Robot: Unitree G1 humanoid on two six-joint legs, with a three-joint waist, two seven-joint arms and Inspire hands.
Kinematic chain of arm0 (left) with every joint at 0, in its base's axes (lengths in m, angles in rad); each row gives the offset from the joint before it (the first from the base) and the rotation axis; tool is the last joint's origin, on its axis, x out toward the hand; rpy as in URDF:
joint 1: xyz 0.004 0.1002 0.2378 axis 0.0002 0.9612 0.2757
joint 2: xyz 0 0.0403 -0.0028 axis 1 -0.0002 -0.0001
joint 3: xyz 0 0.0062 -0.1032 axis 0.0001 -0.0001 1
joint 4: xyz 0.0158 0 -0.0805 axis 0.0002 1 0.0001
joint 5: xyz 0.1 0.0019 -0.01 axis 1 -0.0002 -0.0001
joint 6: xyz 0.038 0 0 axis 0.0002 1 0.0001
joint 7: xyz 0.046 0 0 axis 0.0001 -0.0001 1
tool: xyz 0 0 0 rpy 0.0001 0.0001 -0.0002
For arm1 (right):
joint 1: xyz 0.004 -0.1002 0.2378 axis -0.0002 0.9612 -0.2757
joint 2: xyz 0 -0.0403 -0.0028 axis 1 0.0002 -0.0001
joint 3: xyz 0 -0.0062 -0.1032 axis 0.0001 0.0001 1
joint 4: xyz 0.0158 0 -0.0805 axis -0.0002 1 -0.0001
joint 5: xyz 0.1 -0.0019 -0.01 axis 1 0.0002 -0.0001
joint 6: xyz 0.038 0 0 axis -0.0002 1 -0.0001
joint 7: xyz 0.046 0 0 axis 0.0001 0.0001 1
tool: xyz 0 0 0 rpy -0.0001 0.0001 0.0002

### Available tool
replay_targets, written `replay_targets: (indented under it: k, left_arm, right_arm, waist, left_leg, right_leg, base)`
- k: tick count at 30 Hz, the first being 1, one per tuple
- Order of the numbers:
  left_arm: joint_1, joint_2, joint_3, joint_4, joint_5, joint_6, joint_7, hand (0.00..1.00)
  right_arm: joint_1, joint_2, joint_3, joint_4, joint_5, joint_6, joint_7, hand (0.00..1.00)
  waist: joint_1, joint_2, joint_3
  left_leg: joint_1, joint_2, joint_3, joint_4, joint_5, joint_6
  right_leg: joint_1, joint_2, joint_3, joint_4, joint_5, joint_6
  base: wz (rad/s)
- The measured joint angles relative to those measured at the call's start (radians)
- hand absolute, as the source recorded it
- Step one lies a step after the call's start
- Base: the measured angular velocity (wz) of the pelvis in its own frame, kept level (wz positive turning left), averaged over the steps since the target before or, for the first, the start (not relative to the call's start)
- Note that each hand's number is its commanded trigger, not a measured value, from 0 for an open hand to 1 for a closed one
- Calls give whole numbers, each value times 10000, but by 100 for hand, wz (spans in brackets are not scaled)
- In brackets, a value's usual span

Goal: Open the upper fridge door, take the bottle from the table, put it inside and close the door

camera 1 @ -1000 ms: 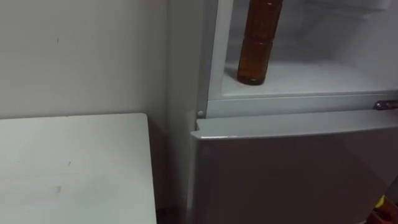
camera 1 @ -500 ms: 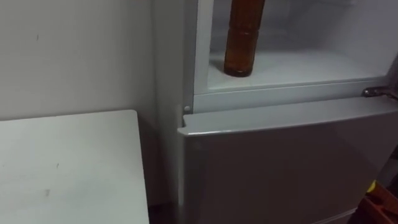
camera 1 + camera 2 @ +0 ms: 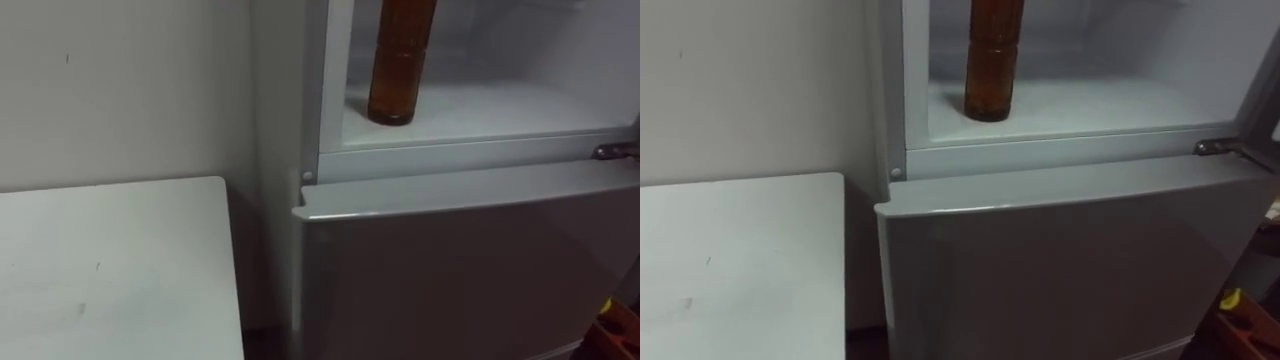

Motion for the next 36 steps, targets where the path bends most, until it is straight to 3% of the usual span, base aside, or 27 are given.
replay_targets:
  k: [14, 27, 36]
  left_arm:
    - [-41, -117, -287, 315, -72, -294, -151, 0]
    - [-183, -110, -605, 809, 0, -528, -133, 0]
    - [-429, -107, -777, 1166, 8, -545, -120, 0]
  right_arm:
    - [68, 29, 715, -389, -1, 10, -322, 0]
    - [74, 735, 1451, -1098, -783, -33, -321, 0]
    - [69, 822, 2182, -1734, -820, -33, -321, 0]
  waist:
    - [-7, -41, 23]
    - [37, -49, 51]
    - [40, 127, 31]
  left_leg:
    - [61, 2, 77, 46, 0, 1]
    - [171, 17, 161, -30, -8, -8]
    - [102, 28, 264, -92, -13, -15]
  right_leg:
    - [-42, -13, 68, 176, -32, -4]
    - [-18, 26, 178, 198, -34, -16]
    - [-257, 50, 283, 399, 13, -28]
  base:
    - [-2]
    - [-2]
    - [-8]
